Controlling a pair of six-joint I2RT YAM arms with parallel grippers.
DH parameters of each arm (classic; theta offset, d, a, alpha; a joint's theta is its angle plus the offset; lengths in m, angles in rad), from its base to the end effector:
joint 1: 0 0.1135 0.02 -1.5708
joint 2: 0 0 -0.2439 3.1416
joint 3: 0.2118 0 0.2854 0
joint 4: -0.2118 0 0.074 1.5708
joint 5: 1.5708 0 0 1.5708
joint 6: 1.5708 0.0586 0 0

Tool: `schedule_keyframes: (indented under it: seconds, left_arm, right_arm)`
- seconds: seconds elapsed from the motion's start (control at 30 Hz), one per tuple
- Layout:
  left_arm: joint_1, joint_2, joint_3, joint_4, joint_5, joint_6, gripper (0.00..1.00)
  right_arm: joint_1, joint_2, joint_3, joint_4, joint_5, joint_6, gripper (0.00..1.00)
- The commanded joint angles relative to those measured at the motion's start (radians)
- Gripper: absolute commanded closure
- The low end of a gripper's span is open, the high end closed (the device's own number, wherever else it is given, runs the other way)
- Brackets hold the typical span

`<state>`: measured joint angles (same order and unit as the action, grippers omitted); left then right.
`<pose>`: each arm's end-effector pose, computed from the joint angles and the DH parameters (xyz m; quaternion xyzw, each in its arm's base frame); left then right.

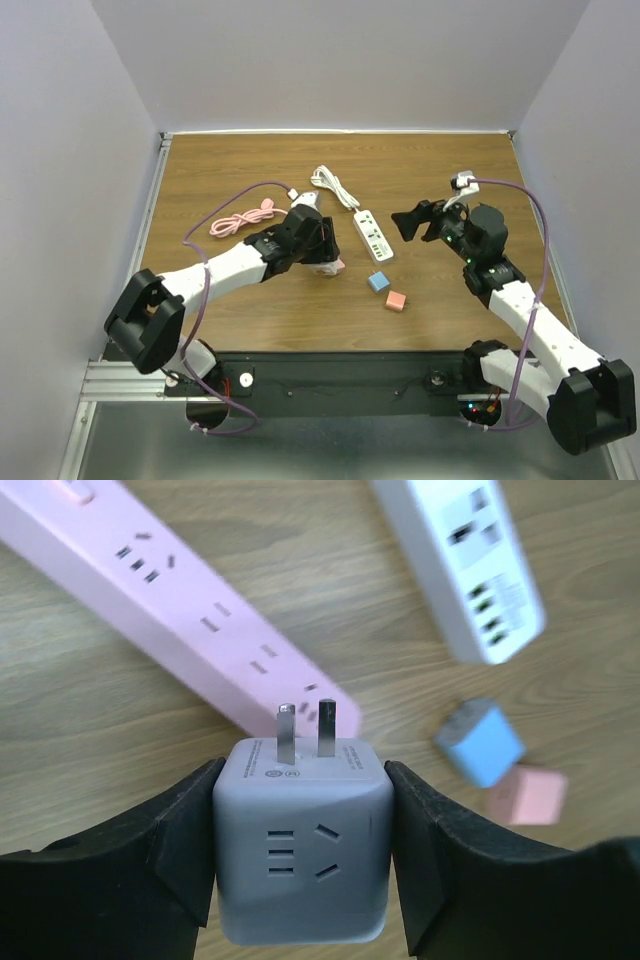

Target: Insert the plug

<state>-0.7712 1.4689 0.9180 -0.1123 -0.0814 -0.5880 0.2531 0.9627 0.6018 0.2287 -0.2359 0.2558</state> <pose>0.2677 -0.2536 0.1797 0.0644 0.8959 -0.2468 0.3637 0.2800 0.0866 0.2540 -0.0765 0.7471 0.2504 0.6109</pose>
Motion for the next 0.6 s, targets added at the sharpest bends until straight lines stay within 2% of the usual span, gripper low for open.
schedule_keyframes:
  seconds: [0.0,0.13,0.37,0.57]
  left_arm:
    - [-0.002,-0.129,0.004,0.168,0.042,-0.151,1.00]
    - [-0.002,-0.168,-0.025,0.278,-0.004,-0.278,1.00]
    - [-0.002,-0.171,-0.027,0.453,-0.067,-0.479,1.00]
    - [-0.004,-0.193,-0.039,0.536,-0.182,-0.555,1.00]
  right_arm:
    - [0.043,-0.033,0.010,0.072,0.052,0.104,0.03]
    - [0.110,-0.084,-0.030,0.161,0.101,0.200,0.04]
    - [0.311,-0.052,-0.020,0.239,0.257,0.217,0.06]
    - [0.432,-0.022,-0.020,0.285,0.326,0.212,0.06]
